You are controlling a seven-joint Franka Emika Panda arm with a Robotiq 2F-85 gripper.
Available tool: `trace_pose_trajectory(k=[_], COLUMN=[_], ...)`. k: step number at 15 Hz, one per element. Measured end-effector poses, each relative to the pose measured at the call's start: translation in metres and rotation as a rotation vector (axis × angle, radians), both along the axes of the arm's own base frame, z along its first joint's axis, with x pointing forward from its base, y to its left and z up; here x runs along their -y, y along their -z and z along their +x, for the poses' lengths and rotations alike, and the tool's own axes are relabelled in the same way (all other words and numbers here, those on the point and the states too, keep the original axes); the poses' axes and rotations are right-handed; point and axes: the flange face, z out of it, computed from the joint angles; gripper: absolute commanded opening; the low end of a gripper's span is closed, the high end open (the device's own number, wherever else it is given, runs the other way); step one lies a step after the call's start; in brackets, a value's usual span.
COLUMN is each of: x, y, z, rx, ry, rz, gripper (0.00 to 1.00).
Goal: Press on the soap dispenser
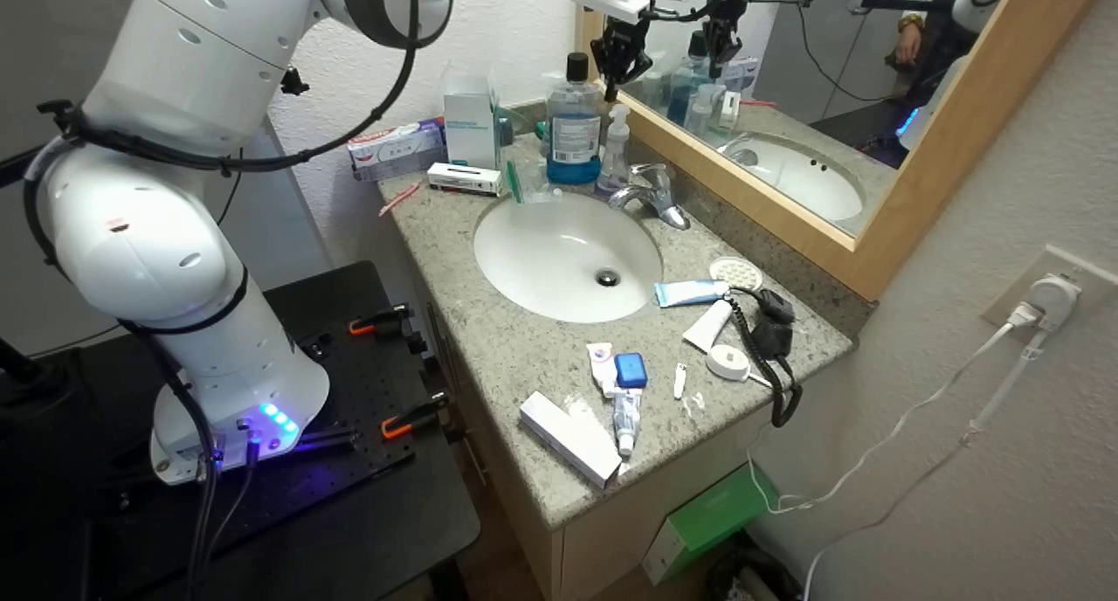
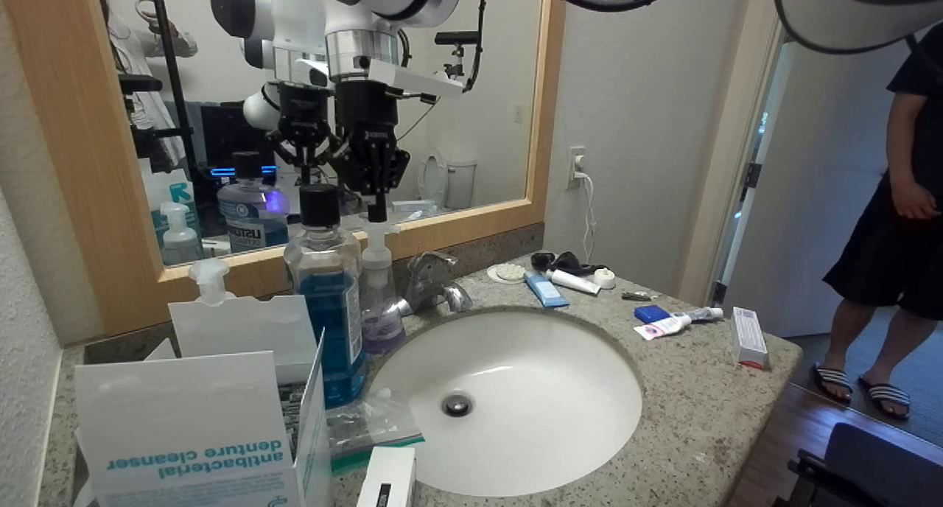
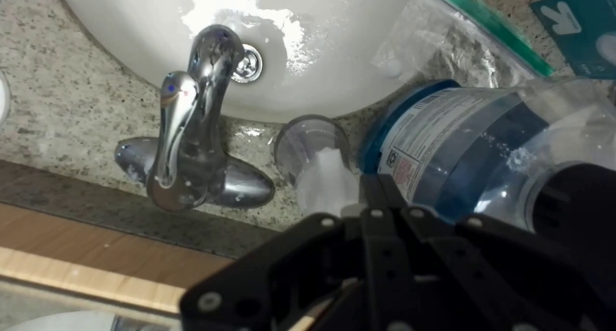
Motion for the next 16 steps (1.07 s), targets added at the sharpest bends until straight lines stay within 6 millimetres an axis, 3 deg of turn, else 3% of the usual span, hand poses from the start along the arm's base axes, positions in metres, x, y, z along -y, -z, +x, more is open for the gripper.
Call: trace_pose_trajectory(k=[4, 16], x=[-0.0027, -0.0085], y=[0.0110, 0.0025], z=[0.0007, 0.0059], rx=[-0.012, 0.045], ry=[-0.010, -0.077], rz=[-0.008, -0.025], gripper=[0.00, 0.00])
